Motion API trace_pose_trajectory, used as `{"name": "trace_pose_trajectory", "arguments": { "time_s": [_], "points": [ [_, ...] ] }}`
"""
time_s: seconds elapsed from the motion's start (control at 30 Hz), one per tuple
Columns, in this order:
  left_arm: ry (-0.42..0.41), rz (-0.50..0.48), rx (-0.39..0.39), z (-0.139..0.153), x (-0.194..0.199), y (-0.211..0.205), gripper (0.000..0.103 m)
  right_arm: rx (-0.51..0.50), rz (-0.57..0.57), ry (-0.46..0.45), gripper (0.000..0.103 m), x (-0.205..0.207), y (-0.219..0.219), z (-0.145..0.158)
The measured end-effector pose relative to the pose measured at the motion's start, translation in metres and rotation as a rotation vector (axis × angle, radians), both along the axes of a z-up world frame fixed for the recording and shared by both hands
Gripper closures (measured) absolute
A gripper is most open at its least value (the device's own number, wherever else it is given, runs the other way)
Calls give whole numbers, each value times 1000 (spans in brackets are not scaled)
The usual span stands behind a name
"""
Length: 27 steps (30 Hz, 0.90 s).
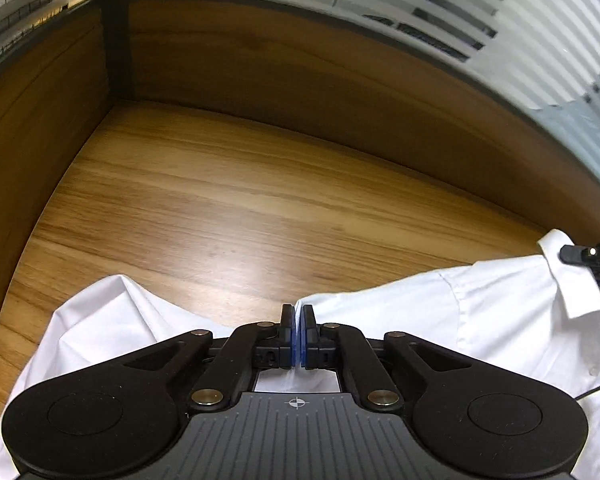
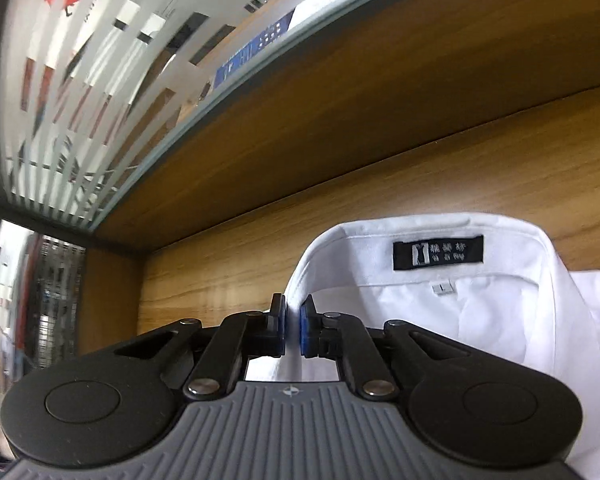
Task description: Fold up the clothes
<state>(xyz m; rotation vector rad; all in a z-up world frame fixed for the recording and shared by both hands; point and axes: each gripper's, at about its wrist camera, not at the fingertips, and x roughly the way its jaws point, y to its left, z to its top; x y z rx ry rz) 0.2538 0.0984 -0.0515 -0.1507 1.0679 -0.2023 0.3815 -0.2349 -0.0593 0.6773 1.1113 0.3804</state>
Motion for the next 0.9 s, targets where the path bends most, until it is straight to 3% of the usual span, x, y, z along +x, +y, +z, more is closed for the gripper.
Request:
{"name": "trace_pose_trajectory", "arguments": {
  "time_s": [0.2, 0.27, 0.33, 0.4, 0.47, 0.7, 0.9],
  "points": [
    [9, 74, 95, -15, 16, 9, 101, -121, 48, 9, 94, 22, 21, -25],
    [21, 96, 63, -13, 19, 17, 101, -149, 53, -3, 89, 22, 24, -27],
    [18, 89, 48, -6, 19, 19, 100, -176, 36, -16, 67, 21, 23, -20],
    [16, 73, 42, 1, 18, 17, 99, -161, 23, -30, 61, 19, 19, -7],
    [18, 54, 25, 9, 18, 11, 96, -145, 14, -44, 60, 11, 11, 7],
    [-18, -45, -74, 42, 17, -42, 60, -223, -42, -96, 58, -42, -44, 50],
    [-8, -184, -190, 62, 27, -117, 52, -328, -116, -94, 55, -96, -110, 56]
  ]
}}
